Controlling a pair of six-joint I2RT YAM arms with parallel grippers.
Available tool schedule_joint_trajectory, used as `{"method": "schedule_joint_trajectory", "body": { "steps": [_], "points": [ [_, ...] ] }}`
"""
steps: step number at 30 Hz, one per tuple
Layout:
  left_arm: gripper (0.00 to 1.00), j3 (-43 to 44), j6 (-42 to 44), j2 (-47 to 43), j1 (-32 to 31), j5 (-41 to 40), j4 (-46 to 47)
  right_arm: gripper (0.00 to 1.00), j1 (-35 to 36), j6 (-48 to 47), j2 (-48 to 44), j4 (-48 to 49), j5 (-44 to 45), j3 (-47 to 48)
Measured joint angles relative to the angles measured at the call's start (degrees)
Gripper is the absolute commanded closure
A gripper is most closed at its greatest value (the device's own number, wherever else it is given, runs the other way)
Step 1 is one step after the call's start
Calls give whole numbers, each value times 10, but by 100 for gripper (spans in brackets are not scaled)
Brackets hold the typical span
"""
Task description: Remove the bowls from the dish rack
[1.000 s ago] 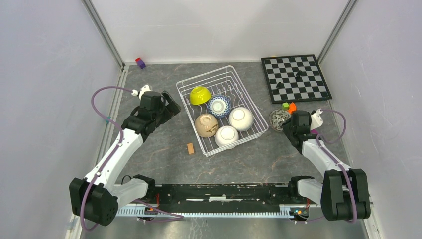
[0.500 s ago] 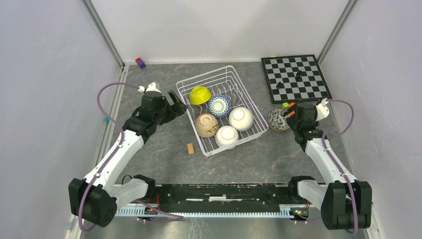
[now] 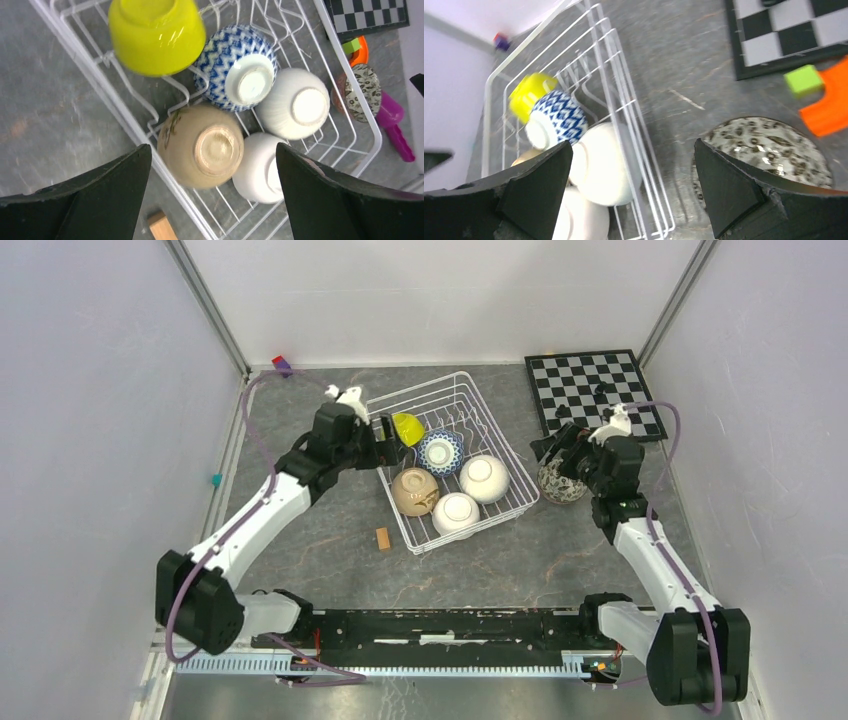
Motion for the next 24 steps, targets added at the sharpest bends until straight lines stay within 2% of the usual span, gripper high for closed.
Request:
{"method": "schedule_joint_trajectory", "body": {
  "steps": [5,14,19,24],
  "points": [
    [0,153,79,119,-22,-31,-54,2,26,-24,-12,12,-63,0],
    [0,431,229,360,-23,-84,-232,2,36,-59,-68,14,-84,0],
    [1,459,302,415,-23,-92,-279,2,39,-63,-82,10,-89,-9],
    [2,462,354,439,-23,-138,-303,2,40,-63,-88,6,-89,-17]
  ]
}}
